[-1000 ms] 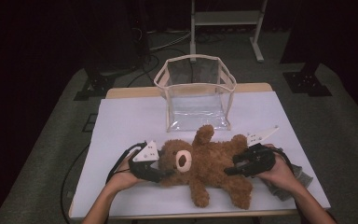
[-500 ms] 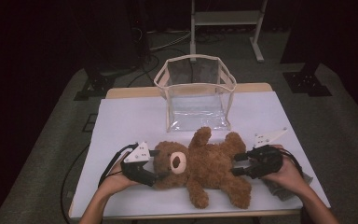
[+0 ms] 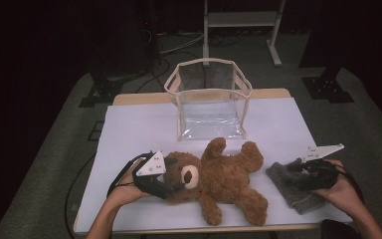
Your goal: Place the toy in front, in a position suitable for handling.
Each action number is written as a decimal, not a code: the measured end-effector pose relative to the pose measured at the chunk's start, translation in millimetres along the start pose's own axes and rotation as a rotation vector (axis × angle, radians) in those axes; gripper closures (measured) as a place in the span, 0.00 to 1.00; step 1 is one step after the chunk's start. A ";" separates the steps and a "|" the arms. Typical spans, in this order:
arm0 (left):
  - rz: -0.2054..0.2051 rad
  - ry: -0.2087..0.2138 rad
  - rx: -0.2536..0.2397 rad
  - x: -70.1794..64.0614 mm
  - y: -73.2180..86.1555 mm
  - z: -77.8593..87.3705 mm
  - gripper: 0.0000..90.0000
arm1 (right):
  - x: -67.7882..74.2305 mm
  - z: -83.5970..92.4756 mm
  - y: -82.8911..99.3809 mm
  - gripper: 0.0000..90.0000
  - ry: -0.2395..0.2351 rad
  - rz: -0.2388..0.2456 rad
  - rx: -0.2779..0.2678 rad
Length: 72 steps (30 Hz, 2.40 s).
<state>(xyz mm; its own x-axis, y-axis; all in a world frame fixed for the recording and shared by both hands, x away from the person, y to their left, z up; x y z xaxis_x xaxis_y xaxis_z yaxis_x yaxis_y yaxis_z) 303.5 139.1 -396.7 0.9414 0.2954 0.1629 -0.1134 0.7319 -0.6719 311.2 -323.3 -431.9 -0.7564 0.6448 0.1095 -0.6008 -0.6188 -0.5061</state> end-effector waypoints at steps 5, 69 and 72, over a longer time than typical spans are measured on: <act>-0.019 0.013 0.008 2.5 -4.8 0.3 0.25 | -6.6 -17.0 2.1 0.49 0.041 0.012 0.060; 0.025 0.059 0.057 23.0 -20.3 -21.6 0.35 | 41.7 -26.5 -67.2 0.84 -0.175 0.137 -0.114; 0.027 0.066 0.058 24.4 -21.1 -22.5 0.34 | 45.7 -10.2 -72.8 0.84 -0.169 0.153 -0.145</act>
<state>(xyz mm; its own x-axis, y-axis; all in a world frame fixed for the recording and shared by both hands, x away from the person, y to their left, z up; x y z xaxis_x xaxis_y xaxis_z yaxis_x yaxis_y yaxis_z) 336.0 117.0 -394.8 0.9564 0.2756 0.0964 -0.1551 0.7595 -0.6317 323.0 -244.3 -398.8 -0.8753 0.4571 0.1578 -0.4422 -0.6244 -0.6439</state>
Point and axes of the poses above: each handheld gripper's, and its own axes: z roughly backward along the jaws, y roughly out of its underside, x roughly to its left, the point moved 2 cm from there along -z, roughly forward along the jaws, and after that the axes turned 12 degrees about x, right-handed, at the moved point
